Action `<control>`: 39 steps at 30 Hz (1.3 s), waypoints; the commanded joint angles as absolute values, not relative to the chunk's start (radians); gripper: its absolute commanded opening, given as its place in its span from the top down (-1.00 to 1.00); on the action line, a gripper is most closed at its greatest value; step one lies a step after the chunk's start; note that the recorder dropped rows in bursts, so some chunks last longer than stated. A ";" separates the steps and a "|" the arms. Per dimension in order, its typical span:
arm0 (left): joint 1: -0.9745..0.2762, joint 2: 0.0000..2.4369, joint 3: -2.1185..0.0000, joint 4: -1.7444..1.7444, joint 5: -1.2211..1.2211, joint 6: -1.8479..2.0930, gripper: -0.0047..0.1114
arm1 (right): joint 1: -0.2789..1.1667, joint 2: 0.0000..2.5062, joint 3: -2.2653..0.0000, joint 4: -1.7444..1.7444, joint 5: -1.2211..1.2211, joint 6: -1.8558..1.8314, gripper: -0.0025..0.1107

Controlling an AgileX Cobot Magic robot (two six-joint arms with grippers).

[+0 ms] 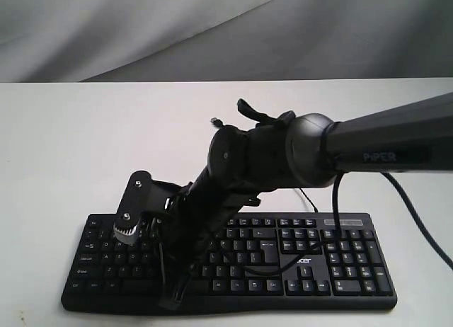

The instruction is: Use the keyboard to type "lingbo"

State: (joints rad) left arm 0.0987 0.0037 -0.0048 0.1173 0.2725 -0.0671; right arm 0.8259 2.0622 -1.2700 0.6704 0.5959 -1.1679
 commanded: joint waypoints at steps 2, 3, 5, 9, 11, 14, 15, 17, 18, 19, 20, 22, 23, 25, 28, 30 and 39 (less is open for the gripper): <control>0.100 0.000 0.000 0.117 0.264 -0.069 0.91 | 0.827 2.057 -1.265 0.677 0.593 -1.177 0.96; 0.100 0.000 0.000 0.117 0.264 -0.069 0.91 | 0.827 2.057 -1.265 0.677 0.597 -1.177 0.96; 0.100 0.000 0.000 0.117 0.264 -0.069 0.91 | 0.827 2.057 -1.265 0.677 0.597 -1.177 0.96; 0.100 0.000 0.000 0.117 0.264 -0.069 0.91 | 0.827 2.057 -1.265 0.677 0.606 -1.177 0.96; 0.100 0.000 0.000 0.117 0.264 -0.069 0.91 | 0.827 2.060 -1.265 0.677 0.606 -1.177 0.96; 0.100 0.000 0.000 0.117 0.264 -0.069 0.91 | 0.827 2.079 -1.265 0.677 0.606 -1.180 0.96; 0.100 0.000 0.000 0.117 0.264 -0.069 0.91 | 0.827 2.084 -1.265 0.677 0.606 -1.180 0.96; 0.100 0.000 0.000 0.117 0.264 -0.069 0.91 | 0.827 2.082 -1.265 0.674 0.608 -1.180 0.96; 0.100 0.000 0.000 0.117 0.264 -0.069 0.91 | 0.827 2.072 -1.265 0.674 0.608 -1.180 0.96; 0.100 0.000 0.000 0.117 0.264 -0.069 0.91 | 0.827 2.062 -1.265 0.674 0.613 -1.180 0.96; 0.100 0.000 0.000 0.117 0.264 -0.069 0.91 | 0.827 2.047 -1.265 0.670 0.615 -1.180 0.96; 0.100 0.000 0.000 0.117 0.264 -0.069 0.91 | 0.827 2.016 -1.265 0.636 0.617 -1.156 0.96; 0.100 0.000 0.000 0.117 0.264 -0.069 0.91 | 0.827 2.001 -1.265 0.618 0.617 -1.139 0.96; 0.100 0.000 0.000 0.117 0.264 -0.069 0.91 | 0.827 1.978 -1.265 0.589 0.617 -1.117 0.96; 0.100 0.000 0.000 0.117 0.264 -0.069 0.91 | 0.805 1.962 -1.265 0.539 0.617 -1.079 0.96; 0.100 0.000 0.000 0.117 0.264 -0.069 0.91 | 0.741 1.960 -1.265 0.520 0.655 -1.069 0.96; 0.100 0.000 0.000 0.117 0.264 -0.069 0.91 | 0.660 1.960 -1.223 0.539 0.647 -1.084 0.96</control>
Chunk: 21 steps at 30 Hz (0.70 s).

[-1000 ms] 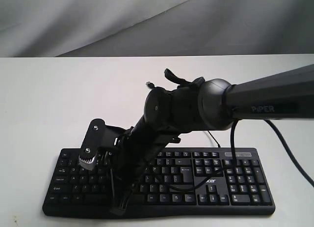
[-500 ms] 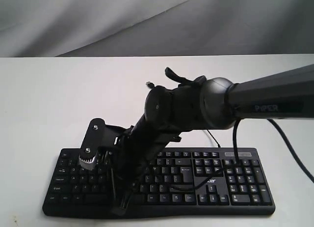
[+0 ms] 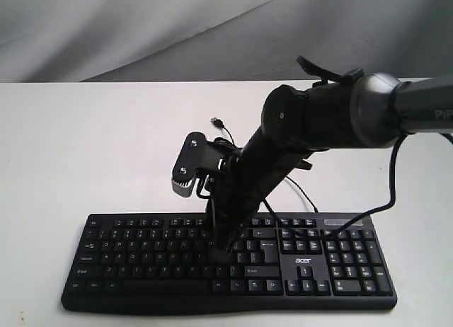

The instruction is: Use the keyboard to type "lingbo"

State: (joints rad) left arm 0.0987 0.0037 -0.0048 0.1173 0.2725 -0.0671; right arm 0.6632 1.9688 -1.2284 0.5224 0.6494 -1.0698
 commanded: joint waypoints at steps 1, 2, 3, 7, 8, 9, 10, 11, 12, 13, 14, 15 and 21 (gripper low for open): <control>0.100 0.000 0.000 0.117 0.264 -0.069 0.91 | 0.660 1.960 -1.223 0.544 0.647 -1.087 0.96; 0.100 0.000 0.000 0.117 0.264 -0.069 0.91 | 0.660 1.962 -1.223 0.553 0.647 -1.095 0.96; 0.100 0.000 0.000 0.117 0.264 -0.069 0.91 | 0.660 1.962 -1.223 0.566 0.647 -1.108 0.96; 0.100 0.000 0.000 0.117 0.264 -0.069 0.91 | 0.660 1.962 -1.219 0.580 0.644 -1.119 0.96; 0.100 0.000 0.000 0.117 0.264 -0.069 0.91 | 0.660 1.962 -1.212 0.580 0.634 -1.119 0.96; 0.100 0.000 0.000 0.117 0.264 -0.069 0.91 | 0.660 1.962 -1.204 0.585 0.621 -1.128 0.96; 0.100 0.000 0.000 0.117 0.264 -0.069 0.91 | 0.660 1.962 -1.195 0.590 0.609 -1.139 0.96; 0.100 0.000 0.000 0.117 0.264 -0.069 0.91 | 0.660 1.962 -1.193 0.592 0.605 -1.144 0.96; 0.100 0.000 0.000 0.117 0.264 -0.069 0.91 | 0.660 1.962 -1.190 0.592 0.602 -1.144 0.96; 0.100 0.000 0.000 0.117 0.264 -0.069 0.91 | 0.660 1.962 -1.190 0.594 0.603 -1.144 0.96; 0.100 0.000 0.000 0.117 0.264 -0.069 0.91 | 0.660 1.962 -1.188 0.596 0.603 -1.144 0.96; 0.100 0.000 0.000 0.117 0.264 -0.069 0.91 | 0.660 1.962 -1.188 0.598 0.603 -1.144 0.96; 0.100 0.000 0.000 0.117 0.264 -0.069 0.91 | 0.664 1.962 -1.188 0.607 0.599 -1.144 0.96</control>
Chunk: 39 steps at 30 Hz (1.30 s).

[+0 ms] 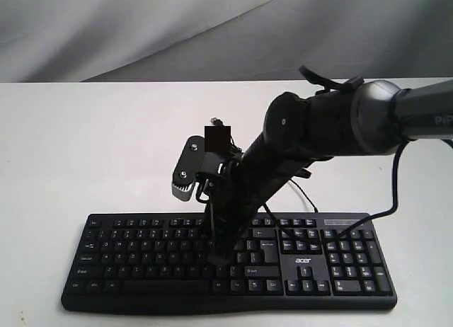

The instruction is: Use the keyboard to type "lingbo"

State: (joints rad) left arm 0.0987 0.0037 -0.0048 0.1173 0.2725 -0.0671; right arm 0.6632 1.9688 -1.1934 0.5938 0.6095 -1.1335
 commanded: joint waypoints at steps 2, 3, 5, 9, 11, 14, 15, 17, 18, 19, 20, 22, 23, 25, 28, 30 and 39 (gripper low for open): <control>0.100 0.000 0.000 0.117 0.264 -0.069 0.91 | 0.664 1.962 -1.184 0.611 0.593 -1.147 0.96; 0.100 0.000 0.000 0.117 0.264 -0.069 0.91 | 0.664 1.962 -1.184 0.611 0.593 -1.147 0.96; 0.100 0.000 0.000 0.117 0.264 -0.069 0.91 | 0.665 1.962 -1.184 0.613 0.595 -1.147 0.96; 0.100 0.000 0.000 0.117 0.264 -0.069 0.91 | 0.665 1.971 -1.184 0.614 0.597 -1.150 0.96; 0.100 0.000 0.000 0.117 0.264 -0.069 0.91 | 0.665 1.979 -1.184 0.614 0.597 -1.150 0.96; 0.100 0.000 0.000 0.117 0.264 -0.069 0.91 | 0.665 1.979 -1.184 0.631 0.608 -1.161 0.96; 0.100 0.000 0.000 0.117 0.264 -0.069 0.91 | 0.665 1.981 -1.184 0.631 0.610 -1.164 0.96; 0.100 0.000 0.000 0.117 0.264 -0.069 0.91 | 0.665 1.981 -1.184 0.631 0.613 -1.165 0.96; 0.100 0.000 0.000 0.117 0.264 -0.069 0.91 | 0.665 1.981 -1.184 0.631 0.614 -1.165 0.96; 0.100 0.000 0.000 0.117 0.264 -0.069 0.91 | 0.665 1.981 -1.184 0.631 0.616 -1.165 0.96; 0.100 0.000 0.000 0.117 0.264 -0.069 0.91 | 0.665 1.981 -1.184 0.631 0.616 -1.165 0.96; 0.100 0.000 0.000 0.117 0.264 -0.069 0.91 | 0.665 1.981 -1.184 0.631 0.621 -1.165 0.96; 0.100 0.000 0.000 0.117 0.264 -0.069 0.91 | 0.665 1.981 -1.184 0.631 0.624 -1.165 0.96; 0.100 0.000 0.000 0.117 0.264 -0.069 0.91 | 0.665 1.981 -1.184 0.631 0.626 -1.165 0.96; 0.100 0.000 0.000 0.117 0.264 -0.069 0.91 | 0.665 1.981 -1.184 0.631 0.628 -1.165 0.96; 0.100 0.000 0.000 0.117 0.264 -0.069 0.91 | 0.665 1.981 -1.184 0.631 0.628 -1.165 0.96; 0.100 0.000 0.000 0.117 0.264 -0.069 0.91 | 0.665 2.005 -1.184 0.649 0.633 -1.183 0.96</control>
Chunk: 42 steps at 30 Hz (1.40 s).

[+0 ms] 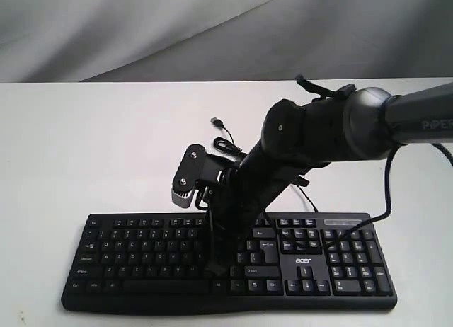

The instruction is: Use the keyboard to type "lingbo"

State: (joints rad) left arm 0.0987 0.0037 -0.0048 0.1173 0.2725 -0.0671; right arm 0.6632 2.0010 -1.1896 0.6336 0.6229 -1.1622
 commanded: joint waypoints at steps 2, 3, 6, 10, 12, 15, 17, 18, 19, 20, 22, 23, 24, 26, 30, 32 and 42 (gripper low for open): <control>0.100 0.000 0.000 0.117 0.264 -0.069 0.91 | 0.665 2.005 -1.184 0.649 0.633 -1.183 0.96; 0.100 0.000 0.000 0.117 0.264 -0.069 0.91 | 0.665 2.005 -1.184 0.649 0.634 -1.183 0.96; 0.100 0.000 0.000 0.117 0.264 -0.069 0.91 | 0.665 2.005 -1.184 0.649 0.634 -1.183 0.96; 0.100 0.000 0.000 0.117 0.264 -0.069 0.91 | 0.665 2.005 -1.184 0.649 0.637 -1.183 0.96; 0.100 0.000 0.000 0.117 0.264 -0.069 0.91 | 0.665 2.005 -1.184 0.649 0.639 -1.183 0.96; 0.100 0.000 0.000 0.117 0.264 -0.069 0.91 | 0.665 2.009 -1.184 0.649 0.638 -1.183 0.96; 0.100 0.000 0.000 0.117 0.264 -0.069 0.91 | 0.663 2.017 -1.184 0.649 0.638 -1.183 0.96; 0.100 0.000 0.000 0.117 0.264 -0.069 0.91 | 0.661 2.019 -1.184 0.649 0.638 -1.183 0.96; 0.100 0.000 0.000 0.117 0.264 -0.069 0.91 | 0.661 2.019 -1.184 0.649 0.638 -1.183 0.96; 0.100 0.000 0.000 0.117 0.264 -0.069 0.91 | 0.661 2.019 -1.184 0.649 0.638 -1.183 0.96; 0.100 0.000 0.000 0.117 0.264 -0.069 0.91 | 0.661 2.008 -1.184 0.651 0.638 -1.183 0.96; 0.100 0.000 0.000 0.117 0.264 -0.069 0.91 | 0.661 1.999 -1.184 0.649 0.639 -1.183 0.96; 0.100 0.000 0.000 0.117 0.264 -0.069 0.91 | 0.661 1.988 -1.184 0.641 0.639 -1.183 0.96; 0.100 0.000 0.000 0.117 0.264 -0.069 0.91 | 0.663 1.962 -1.184 0.625 0.639 -1.181 0.96; 0.100 0.000 0.000 0.117 0.264 -0.069 0.91 | 0.663 1.911 -1.184 0.618 0.637 -1.178 0.96; 0.100 0.000 0.000 0.117 0.264 -0.069 0.91 | 0.663 1.883 -1.184 0.618 0.637 -1.178 0.96; 0.100 0.000 0.000 0.117 0.264 -0.069 0.91 | 0.663 1.652 -1.184 0.494 0.604 -0.994 0.96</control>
State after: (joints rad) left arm 0.0987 0.0037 -0.0048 0.1173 0.2725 -0.0671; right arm 0.6632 1.7355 -1.1896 0.5467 0.6155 -1.0739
